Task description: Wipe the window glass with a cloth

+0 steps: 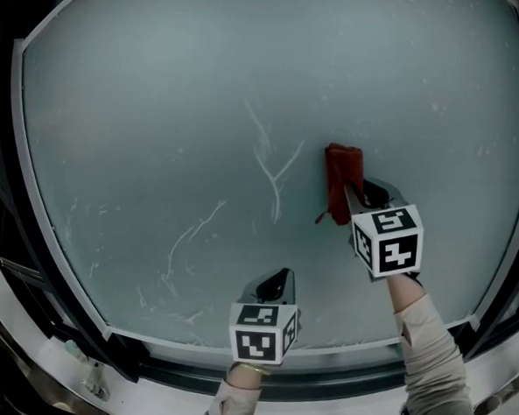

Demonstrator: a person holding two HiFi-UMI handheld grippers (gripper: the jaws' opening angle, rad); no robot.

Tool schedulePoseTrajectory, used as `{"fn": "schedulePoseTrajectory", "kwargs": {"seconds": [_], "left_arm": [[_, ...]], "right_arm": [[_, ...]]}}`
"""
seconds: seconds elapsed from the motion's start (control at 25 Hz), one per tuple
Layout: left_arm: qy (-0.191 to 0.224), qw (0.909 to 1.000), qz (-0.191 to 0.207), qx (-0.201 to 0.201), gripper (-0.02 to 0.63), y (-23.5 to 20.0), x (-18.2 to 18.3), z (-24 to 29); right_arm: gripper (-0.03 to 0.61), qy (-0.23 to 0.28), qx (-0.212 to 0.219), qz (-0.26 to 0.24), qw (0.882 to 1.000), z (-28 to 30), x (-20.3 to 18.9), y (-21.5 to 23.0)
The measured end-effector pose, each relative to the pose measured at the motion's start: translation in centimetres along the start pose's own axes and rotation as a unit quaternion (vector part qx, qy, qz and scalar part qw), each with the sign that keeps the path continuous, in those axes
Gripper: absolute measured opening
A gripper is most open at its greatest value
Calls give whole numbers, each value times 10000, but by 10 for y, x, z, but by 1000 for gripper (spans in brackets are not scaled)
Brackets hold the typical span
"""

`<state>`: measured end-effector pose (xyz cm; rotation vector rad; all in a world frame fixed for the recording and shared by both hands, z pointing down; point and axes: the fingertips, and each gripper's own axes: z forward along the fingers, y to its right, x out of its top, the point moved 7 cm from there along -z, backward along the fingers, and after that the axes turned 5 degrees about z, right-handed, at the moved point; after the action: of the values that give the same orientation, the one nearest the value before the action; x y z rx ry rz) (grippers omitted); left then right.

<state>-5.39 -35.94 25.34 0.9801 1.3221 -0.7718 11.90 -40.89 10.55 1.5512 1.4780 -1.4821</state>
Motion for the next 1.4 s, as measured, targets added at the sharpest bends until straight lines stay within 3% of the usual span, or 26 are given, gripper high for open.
{"fn": "schedulePoseTrajectory", "kwargs": {"seconds": [0.32, 0.88, 1.12, 1.4], "left_arm": [[-27, 9999, -81, -133, 3, 8, -5, 8], [-67, 9996, -147, -216, 4, 11, -12, 9], [-35, 9997, -124, -229, 3, 11, -9, 4], [-41, 9998, -123, -168, 3, 12, -9, -8]], "right_arm": [[49, -88, -533, -89, 9985, -17, -4, 49], [49, -222, -1125, -86, 9934, -35, -14, 91], [49, -123, -1105, 19, 9938, -46, -12, 79], [49, -2, -684, 127, 9976, -56, -14, 33]]}}
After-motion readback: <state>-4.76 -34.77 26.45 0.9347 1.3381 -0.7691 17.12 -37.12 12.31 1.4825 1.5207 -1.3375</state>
